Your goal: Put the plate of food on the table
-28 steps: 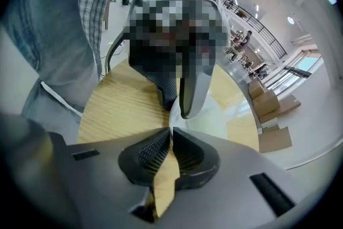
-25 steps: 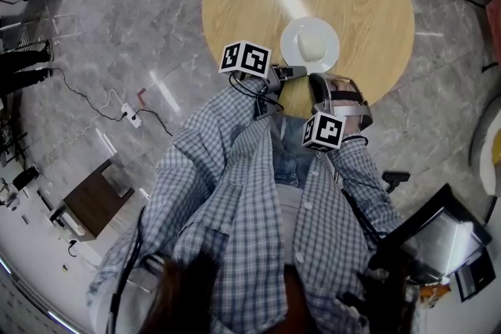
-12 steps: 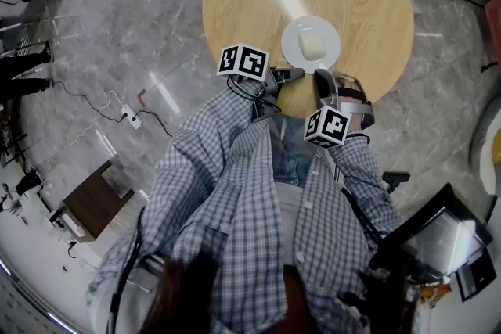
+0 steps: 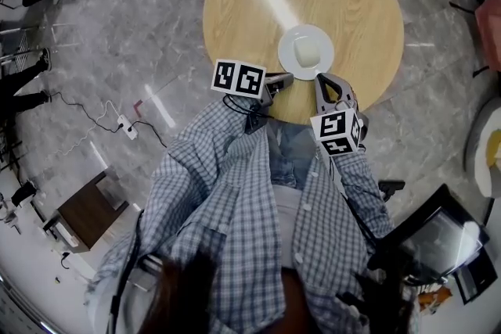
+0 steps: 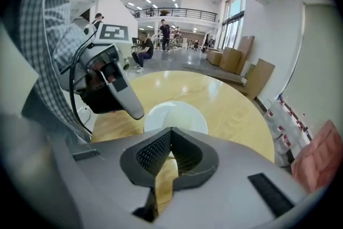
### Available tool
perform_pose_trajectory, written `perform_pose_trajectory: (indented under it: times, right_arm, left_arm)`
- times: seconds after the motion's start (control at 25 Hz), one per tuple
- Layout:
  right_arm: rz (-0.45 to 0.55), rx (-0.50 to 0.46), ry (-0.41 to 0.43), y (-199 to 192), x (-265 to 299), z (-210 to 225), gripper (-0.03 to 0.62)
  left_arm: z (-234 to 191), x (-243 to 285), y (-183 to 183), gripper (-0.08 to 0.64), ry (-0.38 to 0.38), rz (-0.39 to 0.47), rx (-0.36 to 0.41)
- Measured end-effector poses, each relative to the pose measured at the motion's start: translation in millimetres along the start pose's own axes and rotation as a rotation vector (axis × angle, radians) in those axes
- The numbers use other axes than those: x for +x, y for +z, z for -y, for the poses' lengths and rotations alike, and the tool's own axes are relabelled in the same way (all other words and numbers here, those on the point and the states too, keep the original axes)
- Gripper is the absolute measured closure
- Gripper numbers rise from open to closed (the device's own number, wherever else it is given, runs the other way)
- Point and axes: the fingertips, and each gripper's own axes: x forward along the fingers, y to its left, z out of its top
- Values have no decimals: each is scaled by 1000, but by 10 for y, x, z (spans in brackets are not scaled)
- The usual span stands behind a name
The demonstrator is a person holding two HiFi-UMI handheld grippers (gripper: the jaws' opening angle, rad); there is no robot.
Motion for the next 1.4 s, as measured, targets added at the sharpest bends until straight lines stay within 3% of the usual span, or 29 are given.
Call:
perform_pose_trajectory:
  times: [0.2,0.52,0.68,0.96,1.4]
  right_arm:
    - [52,116,-14,99,-165,55,586]
    - [156,246,-59,306,-441,240,586]
    - [225,298,-97,443,-599,413,586]
    - [321,333,-142,692,-817,530,586]
    - [511,368,-184,1190,-1272,752,586]
  left_arm:
    - [153,-105,58,552,33,51,133]
    - [529,-267,260,552,-32,182,183]
    - [729,-349,379,552,-31,221,260]
    - [1201,-595,581,552,-156,346,308]
    - [1760,-878,710,552,-124,418,603]
